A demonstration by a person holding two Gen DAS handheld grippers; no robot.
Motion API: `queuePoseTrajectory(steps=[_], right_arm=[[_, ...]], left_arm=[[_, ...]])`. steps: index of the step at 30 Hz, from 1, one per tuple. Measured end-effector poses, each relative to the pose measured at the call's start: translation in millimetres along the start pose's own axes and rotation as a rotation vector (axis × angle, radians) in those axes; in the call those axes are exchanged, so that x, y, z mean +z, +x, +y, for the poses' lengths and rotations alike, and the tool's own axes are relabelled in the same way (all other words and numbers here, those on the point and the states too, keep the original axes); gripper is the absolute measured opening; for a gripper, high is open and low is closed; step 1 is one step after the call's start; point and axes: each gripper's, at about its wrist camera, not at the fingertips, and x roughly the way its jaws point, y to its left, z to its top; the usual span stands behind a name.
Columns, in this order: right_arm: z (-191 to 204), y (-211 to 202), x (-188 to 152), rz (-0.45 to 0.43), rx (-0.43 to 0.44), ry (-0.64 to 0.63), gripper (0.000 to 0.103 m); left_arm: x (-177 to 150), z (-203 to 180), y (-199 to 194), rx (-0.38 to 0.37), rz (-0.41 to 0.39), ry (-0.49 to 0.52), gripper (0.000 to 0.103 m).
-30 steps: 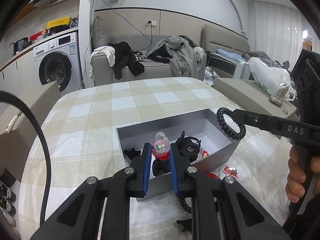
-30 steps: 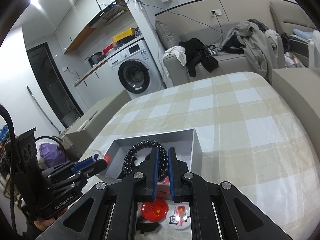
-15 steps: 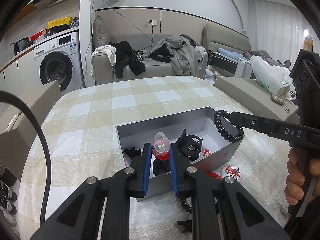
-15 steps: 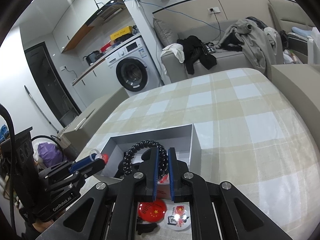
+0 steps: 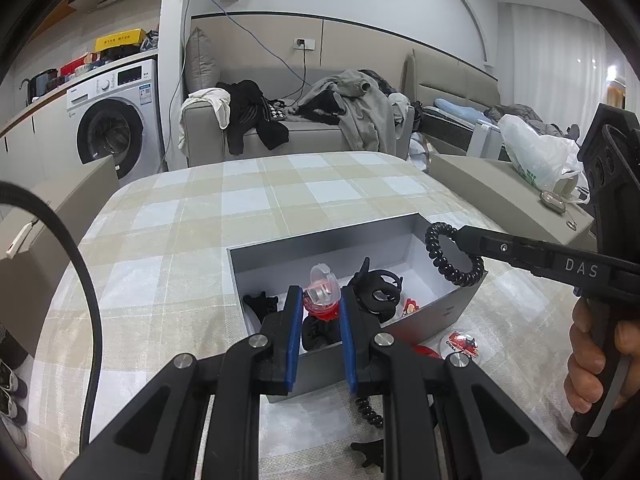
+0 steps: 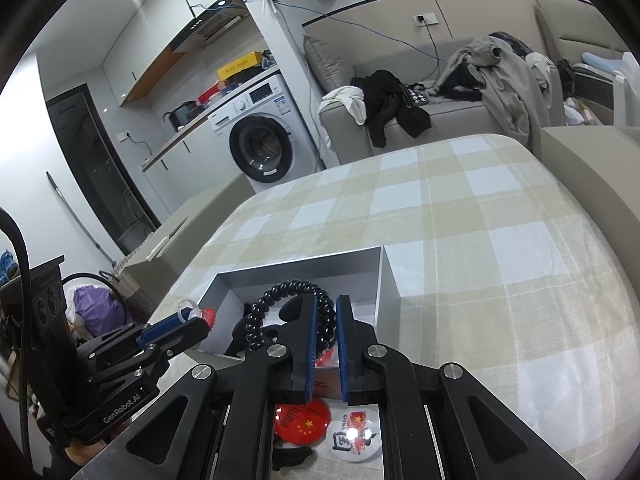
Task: Organize jewelry
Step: 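Lower the hair clip and bracelet into the grey box and open both tools, then withdraw both tools from the grey box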
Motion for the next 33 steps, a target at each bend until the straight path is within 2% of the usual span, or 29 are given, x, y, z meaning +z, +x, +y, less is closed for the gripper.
queuePoseTrajectory(steps=[13, 17, 19, 20, 21, 22, 23, 24, 27, 28, 30, 31, 33], right_arm=[[1.0, 2.8, -2.6, 0.020, -0.013, -0.003, 0.012], [1.2, 2.1, -1.3, 0.024, -0.005, 0.000, 0.027], [2.2, 0.6, -1.6, 0.031, -0.006, -0.006, 0.034], [3.0, -0.7, -1.4, 0.028, -0.001, -0.008, 0.041], [3.1, -2.7, -1.0, 0.027, 0.003, -0.011, 0.050], [3.1, -5.0, -0.1, 0.025, -0.001, -0.013, 0.054], [3.3, -7.2, 0.5, 0.021, -0.007, -0.015, 0.061], [3.4, -9.8, 1.2, 0.016, -0.011, -0.019, 0.066], [4.0, -18.8, 2.1, 0.014, -0.014, -0.040, 0.078], [4.3, -21.5, 1.1, 0.016, -0.014, -0.050, 0.085], [4.3, -24.8, -3.0, 0.030, -0.011, -0.068, 0.101], [4.8, -26.6, -6.8, 0.038, -0.003, -0.083, 0.103], [6.4, -28.9, -14.5, 0.052, -0.004, -0.112, 0.103]], left_arm=[[-1.2, -0.9, 5.4, -0.005, 0.022, -0.004, 0.013], [-0.9, -1.7, 8.1, -0.010, 0.043, 0.000, 0.014], [-0.8, -2.5, 7.4, -0.006, 0.048, 0.005, 0.020], [-0.3, -1.9, 6.7, -0.006, 0.050, 0.004, 0.032], [0.3, -1.3, 4.6, -0.018, 0.050, -0.001, 0.047], [0.0, -0.7, 3.0, -0.030, 0.051, -0.004, 0.056], [0.2, 0.4, 0.4, -0.043, 0.051, -0.011, 0.070], [0.7, 1.7, -2.8, -0.052, 0.052, -0.019, 0.080], [-0.4, 3.8, -10.8, -0.051, 0.050, -0.032, 0.083], [-0.9, 4.3, -11.8, -0.047, 0.052, -0.035, 0.084], [-4.5, 8.0, -16.3, -0.031, 0.058, -0.048, 0.095], [-6.5, 10.1, -18.7, -0.028, 0.059, -0.059, 0.100], [-11.8, 15.2, -27.1, -0.044, 0.045, -0.096, 0.102]])
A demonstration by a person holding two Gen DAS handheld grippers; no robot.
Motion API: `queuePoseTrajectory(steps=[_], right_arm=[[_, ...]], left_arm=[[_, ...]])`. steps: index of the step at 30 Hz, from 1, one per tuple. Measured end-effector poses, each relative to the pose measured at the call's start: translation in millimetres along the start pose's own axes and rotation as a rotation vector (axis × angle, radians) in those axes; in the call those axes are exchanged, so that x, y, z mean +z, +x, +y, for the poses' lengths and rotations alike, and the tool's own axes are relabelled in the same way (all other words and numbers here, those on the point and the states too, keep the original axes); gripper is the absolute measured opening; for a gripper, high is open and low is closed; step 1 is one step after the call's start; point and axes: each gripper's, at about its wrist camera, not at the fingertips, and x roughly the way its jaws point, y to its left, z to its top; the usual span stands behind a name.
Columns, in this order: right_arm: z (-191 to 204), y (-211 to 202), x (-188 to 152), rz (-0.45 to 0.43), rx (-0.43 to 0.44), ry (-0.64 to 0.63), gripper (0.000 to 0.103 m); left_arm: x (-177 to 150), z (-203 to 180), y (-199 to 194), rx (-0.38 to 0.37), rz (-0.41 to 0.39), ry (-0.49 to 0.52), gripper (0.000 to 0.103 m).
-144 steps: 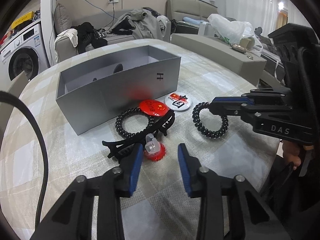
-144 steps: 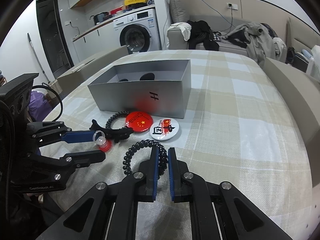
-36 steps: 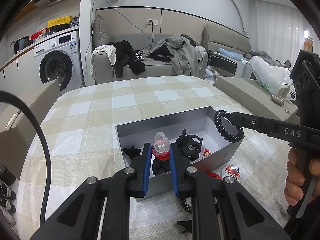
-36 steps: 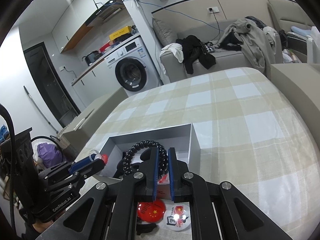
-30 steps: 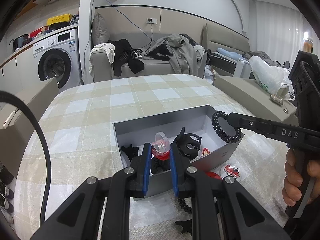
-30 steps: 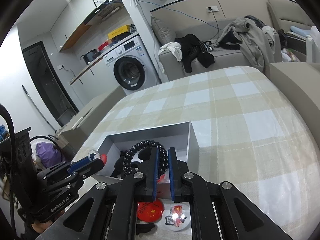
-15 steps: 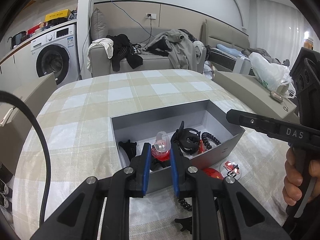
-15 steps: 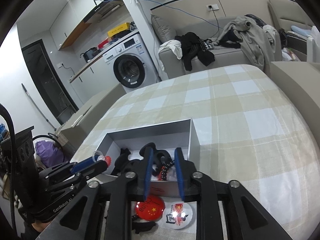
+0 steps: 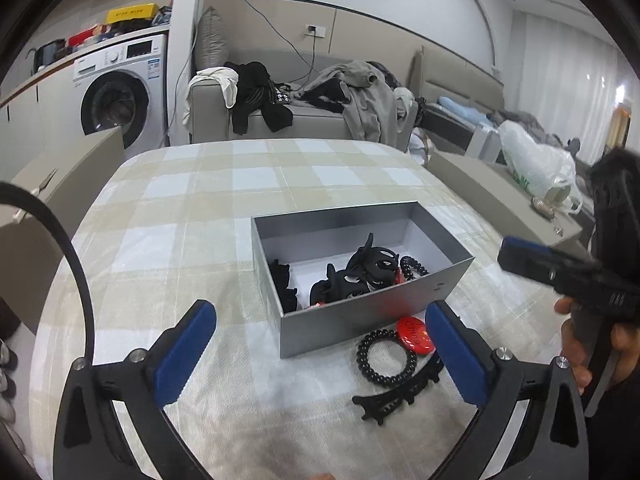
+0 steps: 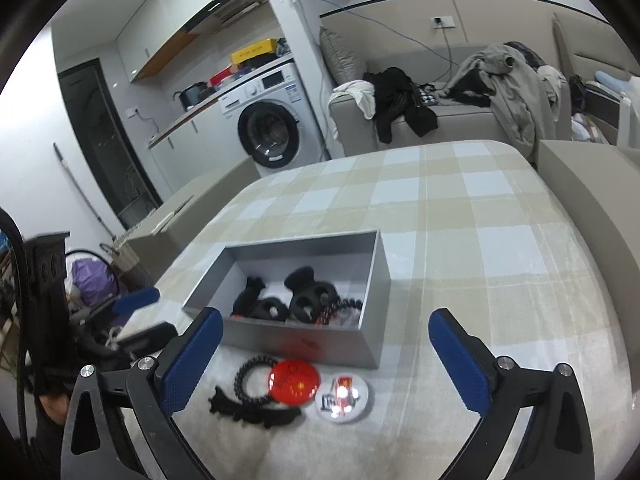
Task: Organize jewelry
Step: 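Withdraw both tools from the grey box, then move the right tool to the white round badge and grasp it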
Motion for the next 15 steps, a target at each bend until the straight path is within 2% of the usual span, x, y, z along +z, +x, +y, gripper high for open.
queuePoseTrajectory(steps=[6, 12, 15], right_arm=[[7.2, 3.1, -24.6, 0.064, -0.064, -0.080, 0.103], [6.5, 13.8, -40.4, 0.125, -0.116, -0.109, 0.103], [7.4, 18.9, -44.3, 0.142, -0.116, -0.114, 0.103]], left_arm=[[-9.7, 0.6, -9.6, -0.012, -0.017, -0.060, 0.102], [-30.5, -20.2, 6.0, 0.011, 0.055, 0.037, 0.102], [-35.9, -27.3, 15.0, 0.016, 0.087, 0.075, 0.102]])
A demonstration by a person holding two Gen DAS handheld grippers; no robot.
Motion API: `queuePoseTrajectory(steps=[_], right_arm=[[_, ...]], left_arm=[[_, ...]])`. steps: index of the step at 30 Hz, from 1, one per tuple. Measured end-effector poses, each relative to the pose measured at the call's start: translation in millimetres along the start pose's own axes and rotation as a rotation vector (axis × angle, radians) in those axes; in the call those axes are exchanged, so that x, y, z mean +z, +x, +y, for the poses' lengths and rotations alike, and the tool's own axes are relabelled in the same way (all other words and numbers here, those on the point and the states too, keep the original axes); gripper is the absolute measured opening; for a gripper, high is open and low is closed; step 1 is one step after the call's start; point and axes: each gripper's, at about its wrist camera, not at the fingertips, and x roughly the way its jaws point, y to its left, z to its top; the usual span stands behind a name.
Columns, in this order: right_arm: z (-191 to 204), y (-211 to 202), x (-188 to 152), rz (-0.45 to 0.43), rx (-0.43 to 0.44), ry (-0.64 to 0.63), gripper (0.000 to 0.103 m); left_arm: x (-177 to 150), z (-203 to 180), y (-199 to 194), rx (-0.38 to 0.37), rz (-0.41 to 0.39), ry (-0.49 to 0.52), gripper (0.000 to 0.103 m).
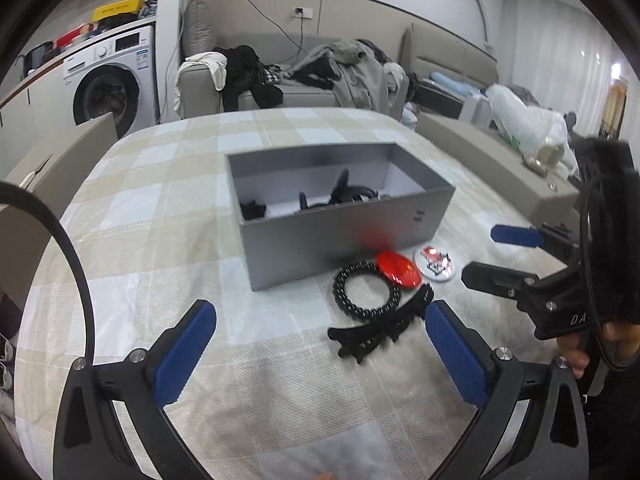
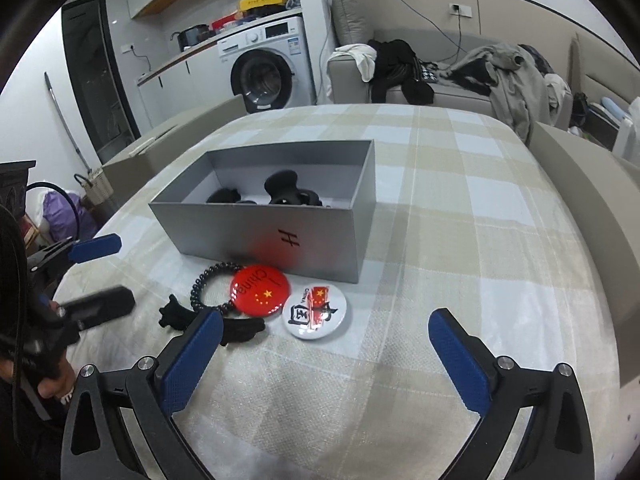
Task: Organize jewelry
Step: 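Move the right tool to the white round badge and grasp it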
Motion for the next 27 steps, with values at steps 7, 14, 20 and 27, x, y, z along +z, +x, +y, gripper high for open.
queuePoseTrajectory(steps=[7, 14, 20, 27], right_arm=[[5.3, 10.6, -4.3, 0.052, -0.031, -0.037, 0.103], [-3.6, 15.2, -3.7, 0.082, -0.032, 0.003, 0.103], [-5.1, 19.0, -2.7, 0.105, -0.058, 0.002, 0.103], [-2.7, 26.2, -0.8, 0.140, -0.118, -0.048, 0.103]], left_arm=[[-7.6, -5.4, 4.6, 0.019, 0.030, 0.048, 0.102], [-7.8, -1.4, 5.1, 0.029, 0.031, 0.029, 0.102], [-7.3, -1.7, 6.5, 0.043, 0.028, 0.032, 0.102], [-7.5, -1.0, 7.3, 0.044, 0.033, 0.028, 0.102]])
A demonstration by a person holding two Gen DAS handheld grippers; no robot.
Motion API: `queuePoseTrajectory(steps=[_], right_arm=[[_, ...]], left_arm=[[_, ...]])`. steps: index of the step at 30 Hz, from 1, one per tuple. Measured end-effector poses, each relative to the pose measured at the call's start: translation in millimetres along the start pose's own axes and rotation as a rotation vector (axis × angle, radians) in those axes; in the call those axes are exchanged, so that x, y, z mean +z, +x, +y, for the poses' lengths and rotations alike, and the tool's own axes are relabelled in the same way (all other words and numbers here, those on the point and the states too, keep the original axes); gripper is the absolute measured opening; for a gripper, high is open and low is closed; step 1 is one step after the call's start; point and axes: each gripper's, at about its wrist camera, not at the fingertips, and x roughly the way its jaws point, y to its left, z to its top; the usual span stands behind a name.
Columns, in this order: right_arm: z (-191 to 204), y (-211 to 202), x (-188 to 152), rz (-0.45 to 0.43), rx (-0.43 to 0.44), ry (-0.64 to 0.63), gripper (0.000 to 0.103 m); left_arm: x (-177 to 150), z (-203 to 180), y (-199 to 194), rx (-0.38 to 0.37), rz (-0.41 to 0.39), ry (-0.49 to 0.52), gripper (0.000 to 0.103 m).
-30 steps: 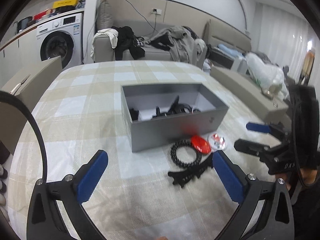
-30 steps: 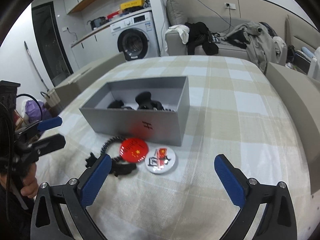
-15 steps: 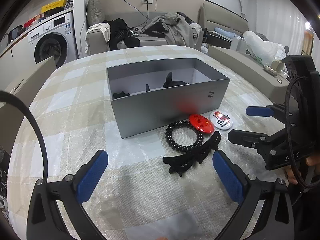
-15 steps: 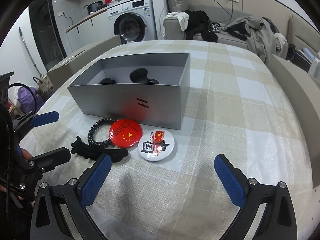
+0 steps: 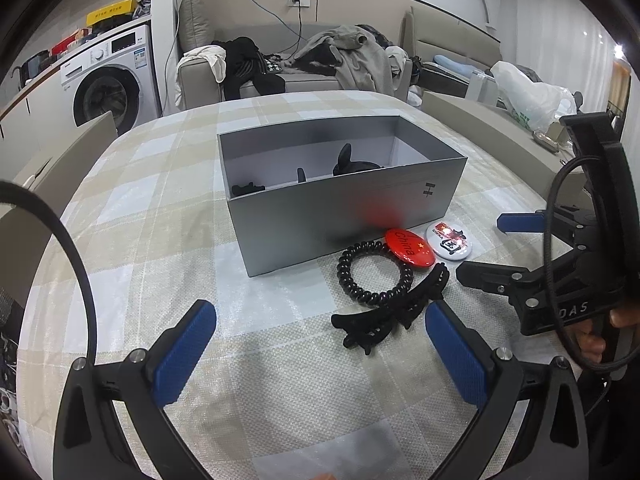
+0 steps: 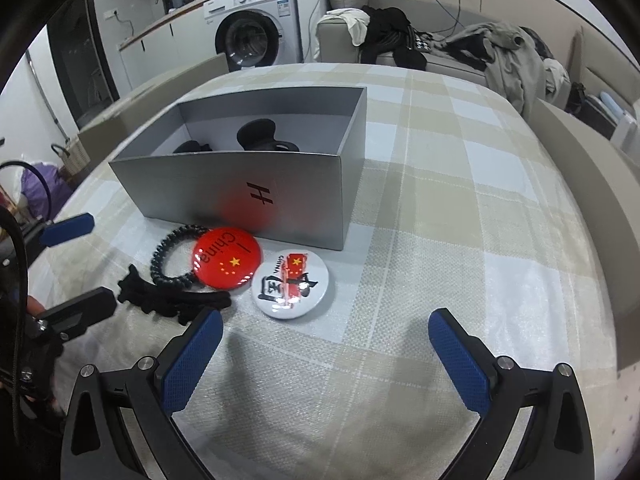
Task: Organize jewelry
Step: 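Move the right tool to the white round badge and grasp it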
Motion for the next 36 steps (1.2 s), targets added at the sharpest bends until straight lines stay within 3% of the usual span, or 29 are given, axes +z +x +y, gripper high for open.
queuePoseTrajectory(steps=[28, 31, 36], right_arm=[[-0.8, 20.7, 22.7, 0.024, -0.010, -0.046, 0.103], [1.3, 17.0, 21.2, 0.004, 0.009, -0.064, 0.094], [4.5, 10.5, 16.8, -0.021, 0.011, -0.069, 0.066]], left_arm=[[0.9, 2.4, 0.7, -0.008, 0.012, -0.011, 0.102], [0.7, 1.9, 0.3, -0.008, 0.013, -0.012, 0.102], [0.0, 0.6, -0.4, -0.010, 0.013, -0.006, 0.102]])
